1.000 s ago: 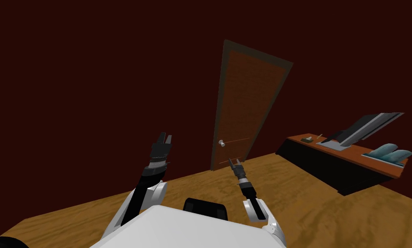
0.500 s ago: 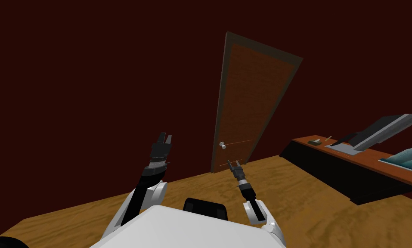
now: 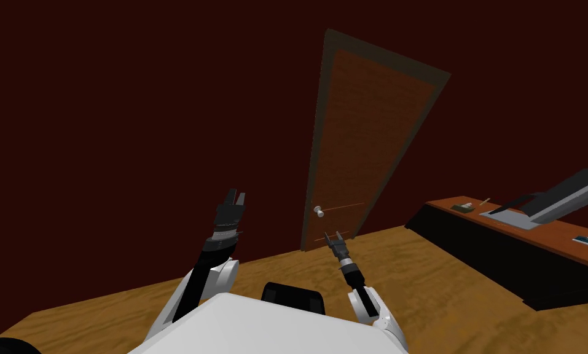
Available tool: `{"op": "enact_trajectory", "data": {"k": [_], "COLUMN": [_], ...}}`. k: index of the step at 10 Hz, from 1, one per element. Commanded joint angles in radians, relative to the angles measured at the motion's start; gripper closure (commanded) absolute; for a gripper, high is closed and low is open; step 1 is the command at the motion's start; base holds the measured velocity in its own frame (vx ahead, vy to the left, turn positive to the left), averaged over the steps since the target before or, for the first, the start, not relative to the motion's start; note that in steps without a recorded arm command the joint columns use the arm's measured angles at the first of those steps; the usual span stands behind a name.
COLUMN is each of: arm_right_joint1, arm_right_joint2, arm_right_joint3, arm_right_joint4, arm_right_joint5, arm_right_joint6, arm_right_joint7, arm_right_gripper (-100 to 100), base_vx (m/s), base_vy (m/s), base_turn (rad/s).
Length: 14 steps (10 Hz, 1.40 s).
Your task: Pull the door open
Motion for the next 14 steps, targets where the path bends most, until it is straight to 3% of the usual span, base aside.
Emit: {"op": "enact_trajectory", "data": {"k": [1,3,6,7,9,12,14], "arm_right_joint1": [-0.012,-0.022,-0.051,-0.051,-0.037,-0.029,-0.014], "arm_right_joint2": [-0.002,-0.004,-0.010,-0.009,-0.044,-0.061,-0.096], "arm_right_joint3": [-0.002,-0.004,-0.008,-0.009,-0.048,-0.068,-0.107], "arm_right_joint4": [0.042,0.072,0.157,0.151,0.194,0.213,0.253], "arm_right_joint5": [0.012,0.020,0.043,0.037,0.009,-0.005,-0.034], "arm_right_joint6": [-0.016,-0.026,-0.054,-0.053,-0.094,-0.113,-0.152], "arm_right_joint7": [0.029,0.049,0.104,0.093,0.092,0.089,0.084], "arm_right_gripper": [-100,-100,-100,-100,-100,-100,-100], "base_vx": [0.102,0.088,0.116,0.059,0.091,0.113,0.140], "base_vy": [-0.031,-0.028,-0.040,-0.016,0.113,0.085,0.052], "base_turn": [0.038,0.027,0.040,0.010,0.276,0.104,0.264]}}
